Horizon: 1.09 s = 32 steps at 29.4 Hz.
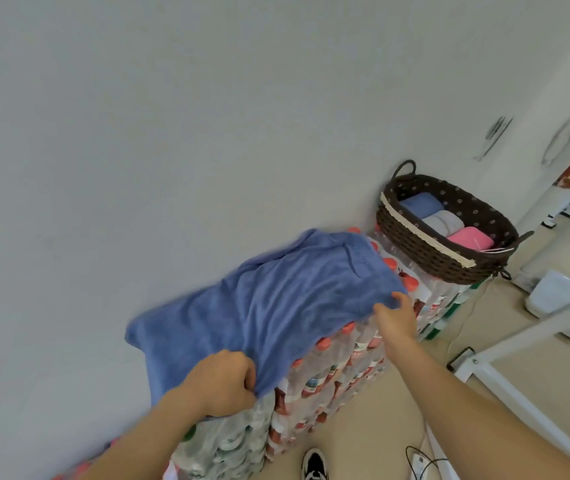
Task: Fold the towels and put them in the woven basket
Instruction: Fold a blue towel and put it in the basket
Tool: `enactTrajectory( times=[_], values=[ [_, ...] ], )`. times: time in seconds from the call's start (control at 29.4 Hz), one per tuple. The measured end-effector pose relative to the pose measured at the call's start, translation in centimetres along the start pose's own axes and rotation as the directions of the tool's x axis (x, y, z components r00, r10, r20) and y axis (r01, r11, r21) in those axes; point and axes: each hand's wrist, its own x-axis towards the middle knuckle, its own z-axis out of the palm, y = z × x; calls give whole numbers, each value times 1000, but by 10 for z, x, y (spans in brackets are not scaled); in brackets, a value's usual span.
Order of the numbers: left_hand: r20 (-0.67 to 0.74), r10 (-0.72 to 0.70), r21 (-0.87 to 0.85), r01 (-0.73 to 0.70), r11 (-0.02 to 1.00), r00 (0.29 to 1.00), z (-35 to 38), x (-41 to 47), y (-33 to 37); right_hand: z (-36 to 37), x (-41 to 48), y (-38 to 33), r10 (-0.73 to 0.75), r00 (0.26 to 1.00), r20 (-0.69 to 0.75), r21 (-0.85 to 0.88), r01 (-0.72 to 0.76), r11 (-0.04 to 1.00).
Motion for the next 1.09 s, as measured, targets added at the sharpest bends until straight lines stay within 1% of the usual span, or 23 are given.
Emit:
enactTrajectory(
  times=[0.03, 0.07, 0.1, 0.14, 0.17, 0.2, 0.24, 0.27, 0.31, 0.34, 0.41, 0.48, 0.51, 0.54, 0.61, 0.65, 0.68, 0.78, 0.85, 0.95, 1.02, 1.09],
  values=[
    [141, 14, -66, -5, 998, 990, -8, 3, 1, -3, 8, -1, -7, 999, -33, -14, 7, 1000],
    [288, 46, -113, -14, 993, 957, -17, 6, 7, -4, 16, -1, 5, 999, -54, 11, -5, 1000],
    [408, 77, -150, -16, 988, 910, -28, 10, 15, -6, 24, 0, 38, 997, -74, 84, -32, 996],
    [456, 99, -177, -19, 984, 885, -38, 18, 23, -7, 33, 2, 73, 992, -101, 176, -55, 983],
    [413, 109, -197, -29, 980, 904, -48, 30, 34, -7, 41, 3, 111, 986, -122, 267, -75, 961],
    [284, 110, -211, -50, 976, 953, -57, 46, 45, -8, 48, 5, 136, 982, -130, 329, -87, 940],
    [91, 108, -213, -87, 973, 990, -66, 66, 58, -9, 55, 7, 149, 982, -120, 371, -95, 924],
    [-105, 106, -201, -126, 972, 989, -73, 86, 71, -12, 61, 9, 153, 983, -102, 399, -101, 911],
    [-261, 105, -184, -157, 970, 960, -80, 108, 86, -17, 65, 10, 156, 984, -88, 414, -106, 904],
    [-362, 101, -170, -172, 970, 927, -88, 130, 100, -23, 68, 10, 153, 984, -87, 425, -102, 899],
    [-458, 129, -118, -204, 972, 879, -101, 177, 126, -39, 70, 12, 105, 989, -105, 419, -51, 906],
    [-467, 201, -11, -233, 972, 861, -111, 222, 146, -51, 72, 14, 8, 993, -118, 367, 36, 930],
    [-437, 213, 50, -213, 976, 874, -112, 244, 151, -55, 76, 18, -21, 994, -103, 371, 58, 927],
    [-390, 206, 117, -174, 978, 897, -111, 262, 153, -55, 83, 23, -16, 997, -73, 392, 44, 919],
    [-253, 176, 252, -111, 961, 951, -108, 300, 160, -56, 105, 38, 82, 997, 12, 447, -79, 891],
    [-200, 155, 289, -93, 953, 968, -110, 307, 160, -55, 110, 42, 121, 991, 47, 469, -129, 873],
    [-175, 146, 315, -85, 945, 974, -115, 311, 161, -54, 115, 46, 142, 988, 62, 482, -154, 863],
    [-183, 160, 417, -71, 906, 970, -133, 324, 167, -54, 123, 51, 156, 986, 62, 511, -166, 843],
    [-200, 128, 461, -22, 887, 971, -138, 332, 163, -54, 127, 50, 157, 986, 64, 531, -166, 831],
    [-230, 94, 368, -3, 930, 969, -148, 343, 160, -55, 131, 45, 193, 978, 75, 583, -200, 788],
    [-295, 114, 316, -15, 949, 949, -160, 354, 168, -58, 136, 45, 235, 967, 95, 617, -243, 748],
    [-382, 132, 348, 10, 937, 915, -163, 364, 182, -63, 142, 45, 265, 960, 93, 614, -264, 744]
  ],
)
